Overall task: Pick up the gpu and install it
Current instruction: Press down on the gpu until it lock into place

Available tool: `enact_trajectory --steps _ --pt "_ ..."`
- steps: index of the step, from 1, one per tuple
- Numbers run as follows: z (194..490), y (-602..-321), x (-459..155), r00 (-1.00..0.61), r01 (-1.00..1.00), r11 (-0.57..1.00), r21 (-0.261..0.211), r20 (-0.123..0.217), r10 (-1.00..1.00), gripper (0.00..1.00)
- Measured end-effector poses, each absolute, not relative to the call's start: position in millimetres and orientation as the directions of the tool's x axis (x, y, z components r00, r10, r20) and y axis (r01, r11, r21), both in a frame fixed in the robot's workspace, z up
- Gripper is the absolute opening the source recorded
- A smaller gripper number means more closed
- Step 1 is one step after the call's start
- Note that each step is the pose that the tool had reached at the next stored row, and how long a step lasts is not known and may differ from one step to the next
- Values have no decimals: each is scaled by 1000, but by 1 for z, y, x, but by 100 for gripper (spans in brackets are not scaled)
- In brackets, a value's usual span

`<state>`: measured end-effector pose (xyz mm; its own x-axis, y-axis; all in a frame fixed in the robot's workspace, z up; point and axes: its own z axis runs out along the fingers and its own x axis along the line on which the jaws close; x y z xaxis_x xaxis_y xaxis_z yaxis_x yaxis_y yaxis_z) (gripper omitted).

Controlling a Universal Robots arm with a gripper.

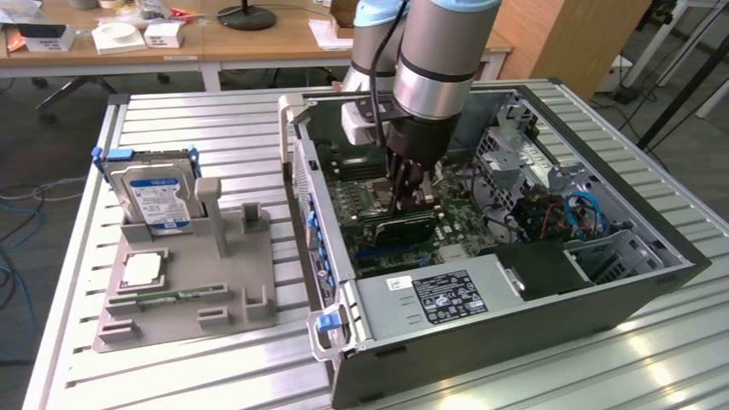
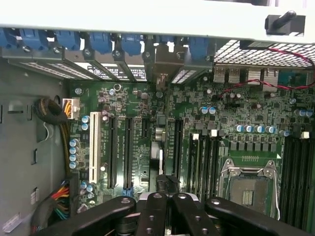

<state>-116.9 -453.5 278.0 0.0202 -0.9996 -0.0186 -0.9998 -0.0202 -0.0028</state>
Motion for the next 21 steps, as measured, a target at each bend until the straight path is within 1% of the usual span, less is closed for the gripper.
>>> enact_trajectory --steps 21 --pt "270 -454 -117 20 -1000 -20 -3 -19 -1000 10"
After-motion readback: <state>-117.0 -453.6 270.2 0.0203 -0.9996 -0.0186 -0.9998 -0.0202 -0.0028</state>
